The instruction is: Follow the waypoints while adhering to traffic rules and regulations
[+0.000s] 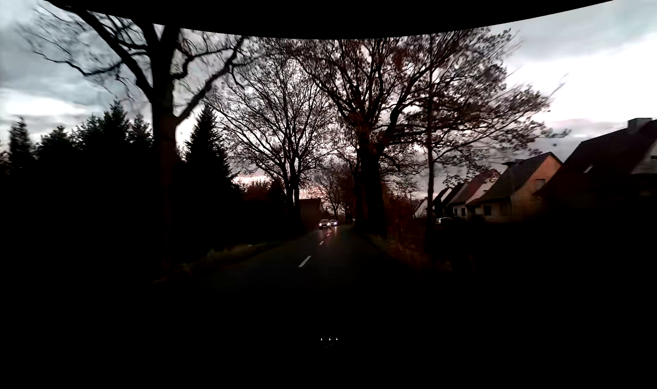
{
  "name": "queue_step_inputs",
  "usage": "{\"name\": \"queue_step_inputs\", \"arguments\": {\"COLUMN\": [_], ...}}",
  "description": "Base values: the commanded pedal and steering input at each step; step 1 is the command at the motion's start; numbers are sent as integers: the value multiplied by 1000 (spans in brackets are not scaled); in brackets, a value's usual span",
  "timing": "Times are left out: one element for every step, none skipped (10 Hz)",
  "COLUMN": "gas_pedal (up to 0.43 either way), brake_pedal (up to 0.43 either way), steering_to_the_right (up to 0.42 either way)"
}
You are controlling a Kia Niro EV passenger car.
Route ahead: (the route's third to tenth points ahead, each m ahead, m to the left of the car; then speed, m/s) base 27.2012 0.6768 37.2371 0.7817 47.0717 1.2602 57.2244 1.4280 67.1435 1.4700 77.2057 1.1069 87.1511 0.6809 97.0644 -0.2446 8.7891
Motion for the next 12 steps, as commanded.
{"name": "queue_step_inputs", "arguments": {"gas_pedal": [79, 79, 79, 79, 79, 79, 79, 79, 87, 87, 87, 87], "brake_pedal": [0, 0, 0, 0, 0, 0, 0, 0, 0, 0, 0, 0], "steering_to_the_right": [-1, -2, -4, -4, -4, -4, -4, -4, -4, -4, -4, -5]}}
